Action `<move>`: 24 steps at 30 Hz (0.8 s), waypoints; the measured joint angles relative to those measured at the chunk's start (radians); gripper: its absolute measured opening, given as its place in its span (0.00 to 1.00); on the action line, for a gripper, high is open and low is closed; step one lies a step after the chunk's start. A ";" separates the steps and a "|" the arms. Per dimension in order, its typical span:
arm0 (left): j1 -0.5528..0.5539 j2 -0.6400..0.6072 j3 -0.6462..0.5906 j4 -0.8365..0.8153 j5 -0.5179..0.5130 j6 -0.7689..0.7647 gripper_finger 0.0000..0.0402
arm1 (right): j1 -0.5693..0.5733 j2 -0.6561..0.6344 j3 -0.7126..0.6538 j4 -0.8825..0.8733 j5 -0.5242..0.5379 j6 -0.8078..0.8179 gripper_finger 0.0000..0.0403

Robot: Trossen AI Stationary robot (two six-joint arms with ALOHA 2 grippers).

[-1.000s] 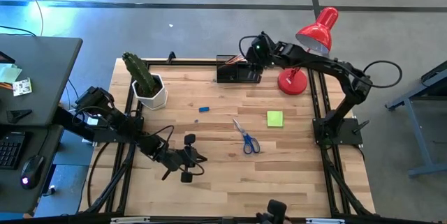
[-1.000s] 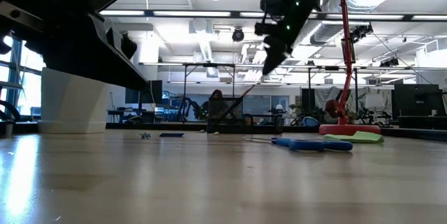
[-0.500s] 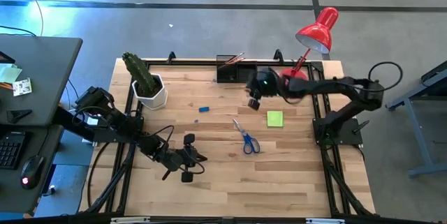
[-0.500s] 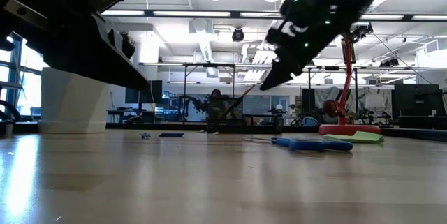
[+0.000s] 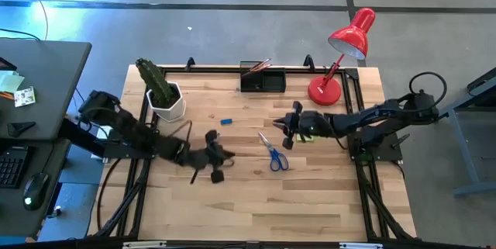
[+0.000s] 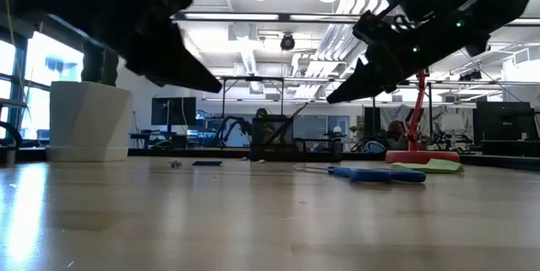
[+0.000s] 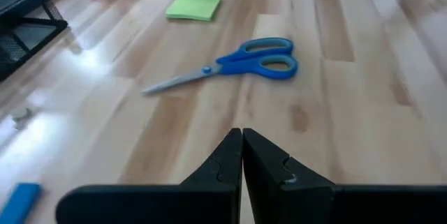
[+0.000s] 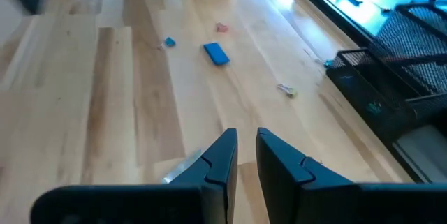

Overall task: Pick and place office supplies into organizer
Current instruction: Put the blue eraser into the bottom left section of the desk organizer

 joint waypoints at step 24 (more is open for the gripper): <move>0.598 0.013 0.000 -0.204 0.369 0.375 0.49 | 0.198 0.098 -0.030 0.170 0.094 -0.031 0.12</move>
